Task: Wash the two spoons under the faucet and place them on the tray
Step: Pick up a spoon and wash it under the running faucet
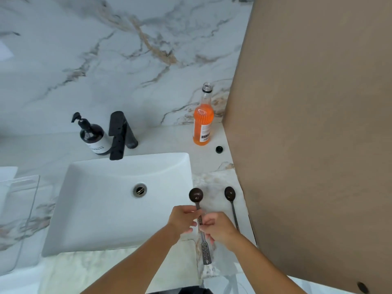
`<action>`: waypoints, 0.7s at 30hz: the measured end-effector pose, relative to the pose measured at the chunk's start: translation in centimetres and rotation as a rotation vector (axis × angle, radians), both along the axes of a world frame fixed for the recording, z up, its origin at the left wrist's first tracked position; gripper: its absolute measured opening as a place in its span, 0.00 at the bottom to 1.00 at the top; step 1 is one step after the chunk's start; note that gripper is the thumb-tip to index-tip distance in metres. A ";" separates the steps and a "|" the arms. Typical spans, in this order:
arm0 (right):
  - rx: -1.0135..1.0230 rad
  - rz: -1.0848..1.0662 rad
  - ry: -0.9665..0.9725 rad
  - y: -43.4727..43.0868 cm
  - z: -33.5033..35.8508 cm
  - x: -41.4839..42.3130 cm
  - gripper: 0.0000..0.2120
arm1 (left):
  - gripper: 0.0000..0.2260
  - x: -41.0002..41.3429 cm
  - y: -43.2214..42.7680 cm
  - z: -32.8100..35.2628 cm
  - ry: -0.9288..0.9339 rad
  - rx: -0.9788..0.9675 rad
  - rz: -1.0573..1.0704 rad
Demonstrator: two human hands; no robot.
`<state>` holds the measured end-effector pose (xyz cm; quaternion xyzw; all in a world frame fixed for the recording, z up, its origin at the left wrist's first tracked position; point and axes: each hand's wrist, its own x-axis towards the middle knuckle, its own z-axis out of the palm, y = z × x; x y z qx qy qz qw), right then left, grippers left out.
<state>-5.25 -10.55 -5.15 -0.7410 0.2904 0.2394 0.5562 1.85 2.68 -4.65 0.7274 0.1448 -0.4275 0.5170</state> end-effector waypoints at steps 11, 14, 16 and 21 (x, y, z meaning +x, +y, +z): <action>0.022 0.259 -0.053 11.5 3.1 7.5 0.03 | 0.06 5.7 12.4 3.0 -0.147 -0.091 0.160; 0.007 0.355 0.043 13.2 4.4 10.6 0.03 | 0.09 7.4 15.3 2.5 -0.226 -0.001 0.129; -0.001 0.298 0.021 13.8 5.9 13.7 0.01 | 0.08 8.6 17.0 2.0 -0.191 -0.009 0.154; -0.061 0.044 -0.283 16.7 11.0 23.8 0.08 | 0.06 11.3 20.2 0.4 -0.122 -0.068 0.218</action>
